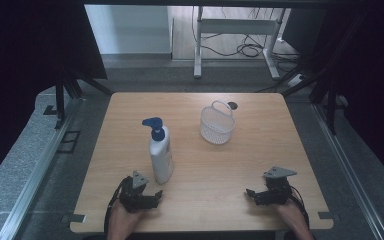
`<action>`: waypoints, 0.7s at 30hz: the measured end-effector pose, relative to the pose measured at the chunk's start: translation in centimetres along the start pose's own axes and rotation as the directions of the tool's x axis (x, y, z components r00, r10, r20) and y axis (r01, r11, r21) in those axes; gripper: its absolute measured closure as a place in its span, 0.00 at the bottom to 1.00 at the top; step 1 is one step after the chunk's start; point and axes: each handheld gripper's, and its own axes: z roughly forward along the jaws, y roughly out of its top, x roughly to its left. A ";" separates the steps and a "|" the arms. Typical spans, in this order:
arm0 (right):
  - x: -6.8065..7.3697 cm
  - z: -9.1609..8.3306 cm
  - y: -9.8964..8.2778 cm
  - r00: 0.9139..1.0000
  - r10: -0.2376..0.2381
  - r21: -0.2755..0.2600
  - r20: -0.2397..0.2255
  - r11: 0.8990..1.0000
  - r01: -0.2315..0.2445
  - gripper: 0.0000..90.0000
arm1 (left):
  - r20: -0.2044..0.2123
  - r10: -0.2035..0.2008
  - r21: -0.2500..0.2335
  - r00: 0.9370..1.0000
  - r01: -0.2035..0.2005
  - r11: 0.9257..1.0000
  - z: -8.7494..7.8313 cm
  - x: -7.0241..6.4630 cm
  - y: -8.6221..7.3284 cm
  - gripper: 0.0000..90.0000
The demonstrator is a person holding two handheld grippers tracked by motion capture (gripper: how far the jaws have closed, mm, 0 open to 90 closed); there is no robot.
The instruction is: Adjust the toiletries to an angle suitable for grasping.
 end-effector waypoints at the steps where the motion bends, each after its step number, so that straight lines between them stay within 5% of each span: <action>1: 0.0 0.0 0.0 1.000 0.004 0.003 -0.001 1.000 -0.004 0.01 | 0.002 0.001 0.000 1.000 -0.001 1.000 0.0 0.0 0.0 0.13; 21: 0.1 0.0 0.0 1.000 0.007 0.011 0.007 1.000 -0.007 0.00 | 0.010 0.008 -0.001 1.000 -0.008 1.000 0.1 0.2 0.1 0.13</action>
